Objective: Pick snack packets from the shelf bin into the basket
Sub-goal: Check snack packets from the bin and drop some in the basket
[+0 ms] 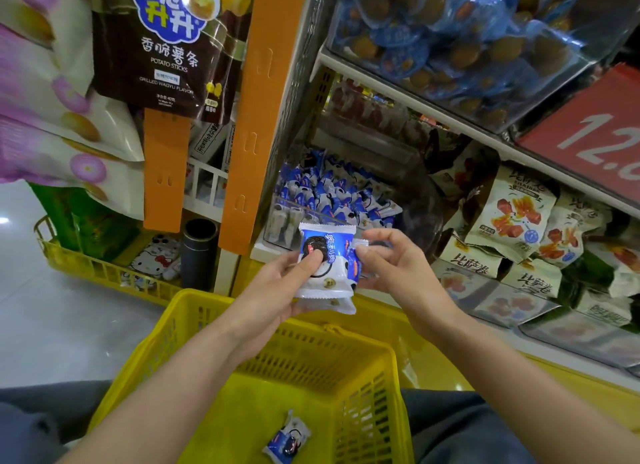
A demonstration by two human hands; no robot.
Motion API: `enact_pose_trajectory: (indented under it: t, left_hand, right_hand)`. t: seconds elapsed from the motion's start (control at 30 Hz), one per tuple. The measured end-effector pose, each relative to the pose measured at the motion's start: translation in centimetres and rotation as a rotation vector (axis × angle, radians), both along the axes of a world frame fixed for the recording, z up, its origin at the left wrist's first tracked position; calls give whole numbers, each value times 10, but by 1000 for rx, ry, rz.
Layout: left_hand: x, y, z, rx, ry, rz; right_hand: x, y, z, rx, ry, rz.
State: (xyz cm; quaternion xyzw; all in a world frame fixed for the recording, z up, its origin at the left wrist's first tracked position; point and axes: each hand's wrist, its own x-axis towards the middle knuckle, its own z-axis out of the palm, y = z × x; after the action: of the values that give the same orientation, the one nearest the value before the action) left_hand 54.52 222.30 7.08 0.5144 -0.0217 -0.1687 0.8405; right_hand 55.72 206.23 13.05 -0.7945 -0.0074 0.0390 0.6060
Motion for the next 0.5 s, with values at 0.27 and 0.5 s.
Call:
enact_pose_trajectory:
  t: [0.27, 0.5]
  left_hand:
    - [1, -5, -6, 59, -17, 67]
    - [0, -8, -5, 76, 25, 92]
  right_hand:
    - [-7, 1, -5, -97, 83, 143]
    - [-7, 1, 1, -264, -131, 95]
